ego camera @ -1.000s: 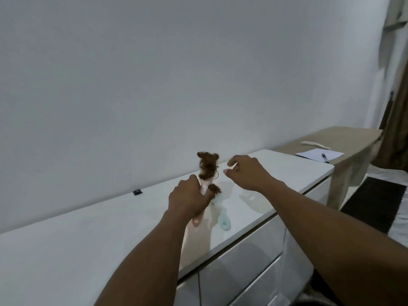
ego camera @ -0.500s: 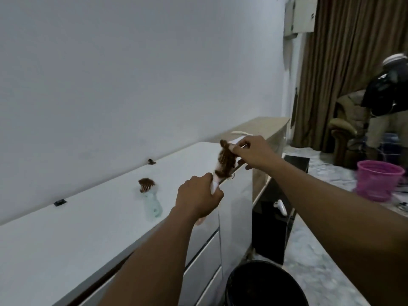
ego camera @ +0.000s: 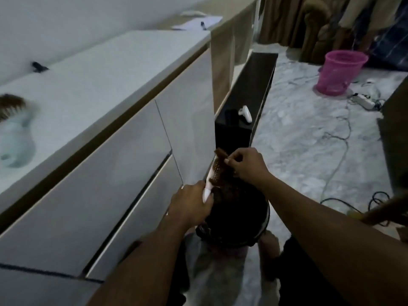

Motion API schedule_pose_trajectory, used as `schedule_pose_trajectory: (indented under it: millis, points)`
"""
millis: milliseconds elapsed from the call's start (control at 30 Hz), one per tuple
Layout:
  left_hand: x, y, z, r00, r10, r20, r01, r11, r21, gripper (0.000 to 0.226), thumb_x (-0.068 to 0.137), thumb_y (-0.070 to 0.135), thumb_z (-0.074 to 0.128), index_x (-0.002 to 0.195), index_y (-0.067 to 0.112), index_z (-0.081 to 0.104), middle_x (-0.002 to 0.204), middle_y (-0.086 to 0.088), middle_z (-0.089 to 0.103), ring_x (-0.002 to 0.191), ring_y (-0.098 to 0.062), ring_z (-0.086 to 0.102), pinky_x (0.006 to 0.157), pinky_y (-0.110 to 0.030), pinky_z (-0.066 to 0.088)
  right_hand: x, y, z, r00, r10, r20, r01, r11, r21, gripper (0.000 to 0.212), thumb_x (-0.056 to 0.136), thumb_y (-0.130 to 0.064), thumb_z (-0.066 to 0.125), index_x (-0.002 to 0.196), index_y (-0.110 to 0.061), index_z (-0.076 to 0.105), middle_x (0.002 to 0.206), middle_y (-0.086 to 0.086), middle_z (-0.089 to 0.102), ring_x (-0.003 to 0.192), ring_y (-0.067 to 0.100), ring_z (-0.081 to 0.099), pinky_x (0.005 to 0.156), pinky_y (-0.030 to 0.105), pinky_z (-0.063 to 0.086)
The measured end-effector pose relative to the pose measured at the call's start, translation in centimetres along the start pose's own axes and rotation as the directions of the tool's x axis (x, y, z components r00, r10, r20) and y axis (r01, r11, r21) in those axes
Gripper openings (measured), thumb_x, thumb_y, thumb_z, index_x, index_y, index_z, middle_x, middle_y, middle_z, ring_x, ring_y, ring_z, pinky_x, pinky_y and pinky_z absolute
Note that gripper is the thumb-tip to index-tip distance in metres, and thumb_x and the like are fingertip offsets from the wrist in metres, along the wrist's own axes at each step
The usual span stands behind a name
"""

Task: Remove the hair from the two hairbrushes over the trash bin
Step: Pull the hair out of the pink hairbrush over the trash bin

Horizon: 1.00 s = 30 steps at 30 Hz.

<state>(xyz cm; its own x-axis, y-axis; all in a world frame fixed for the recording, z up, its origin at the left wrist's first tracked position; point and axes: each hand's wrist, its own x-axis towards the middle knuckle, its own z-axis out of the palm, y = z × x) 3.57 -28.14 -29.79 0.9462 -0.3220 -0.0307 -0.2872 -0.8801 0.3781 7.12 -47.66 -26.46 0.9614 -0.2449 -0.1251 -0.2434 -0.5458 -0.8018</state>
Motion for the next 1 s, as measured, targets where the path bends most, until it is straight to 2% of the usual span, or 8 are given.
schedule_pose_trajectory:
  millis: [167,300,433,533,667,733,867,1000]
  points:
    - [1.5,-3.7,8.0,0.962,-0.072,0.262,0.106,0.987,-0.121,0.047,0.087,0.064,0.043,0.094,0.021,0.062,0.089,-0.008,0.071,0.086,-0.033,0.069,0.07,-0.039,0.054,1.9,7.8,4.8,0.984,0.129,0.127,-0.14,0.987,0.081,0.015,0.095,-0.02,0.067,0.084,-0.009,0.068,0.08,0.006,0.07,0.079,0.025,0.072,0.071,0.042,0.064]
    - [2.0,-5.3,11.6,0.927,-0.141,0.347,0.226,0.949,-0.219,0.03,0.095,0.044,0.057,0.082,0.017,0.055,0.073,0.002,0.061,0.073,-0.022,0.062,0.061,-0.032,0.041,2.9,12.1,8.0,0.929,0.302,0.212,-0.358,0.878,0.318,0.019,0.099,-0.014,0.061,0.081,-0.011,0.059,0.095,0.009,0.063,0.094,0.026,0.067,0.063,0.035,0.065]
    - [2.5,-7.8,14.5,0.893,-0.175,0.415,0.288,0.93,-0.229,0.027,0.093,0.043,0.059,0.085,0.018,0.057,0.083,-0.007,0.069,0.082,-0.03,0.066,0.066,-0.034,0.046,3.3,15.8,10.8,0.881,0.404,0.246,-0.471,0.79,0.392,0.019,0.099,-0.009,0.059,0.081,-0.011,0.056,0.101,0.015,0.057,0.098,0.03,0.063,0.066,0.037,0.064]
    - [2.8,-9.3,16.1,0.862,-0.204,0.464,0.311,0.936,-0.165,0.031,0.088,0.054,0.053,0.086,0.023,0.055,0.085,-0.005,0.068,0.084,-0.031,0.066,0.07,-0.037,0.05,3.7,17.4,11.8,0.847,0.438,0.302,-0.514,0.82,0.252,0.011,0.096,-0.015,0.065,0.102,-0.013,0.056,0.097,0.008,0.059,0.1,0.03,0.066,0.081,0.048,0.062]
    - [4.6,-9.3,16.4,0.89,-0.139,0.434,0.238,0.954,-0.182,0.024,0.091,0.045,0.056,0.088,0.022,0.052,0.075,0.0,0.063,0.074,-0.03,0.063,0.068,-0.045,0.055,6.3,16.6,11.8,0.87,0.377,0.318,-0.459,0.855,0.242,0.058,0.085,-0.044,0.075,0.135,-0.029,0.05,0.118,0.005,0.059,0.101,0.019,0.066,0.083,0.044,0.062]
    - [5.4,-8.9,16.9,0.911,-0.101,0.4,0.196,0.959,-0.205,0.023,0.094,0.042,0.058,0.089,0.02,0.052,0.073,0.002,0.061,0.07,-0.027,0.062,0.064,-0.043,0.054,7.7,16.4,12.0,0.905,0.305,0.298,-0.371,0.908,0.197,0.054,0.081,-0.04,0.08,0.129,-0.027,0.06,0.117,0.005,0.064,0.101,0.019,0.068,0.084,0.036,0.06]
    - [6.6,-8.7,17.7,0.927,-0.093,0.362,0.185,0.956,-0.227,0.023,0.095,0.044,0.057,0.092,0.021,0.053,0.075,0.005,0.062,0.07,-0.021,0.061,0.062,-0.038,0.051,9.6,16.4,12.9,0.961,0.254,0.113,-0.265,0.959,0.097,0.009,0.082,-0.022,0.081,0.087,-0.019,0.075,0.088,0.002,0.076,0.087,0.016,0.073,0.083,0.036,0.061]
    - [7.9,-8.7,18.2,0.914,-0.132,0.383,0.255,0.922,-0.292,0.022,0.097,0.047,0.055,0.083,0.03,0.05,0.076,0.008,0.06,0.07,-0.014,0.059,0.057,-0.031,0.038,10.5,17.0,13.6,0.921,0.388,0.048,-0.386,0.887,0.255,0.018,0.083,-0.02,0.079,0.071,-0.022,0.066,0.08,0.005,0.074,0.082,0.025,0.075,0.079,0.044,0.063]
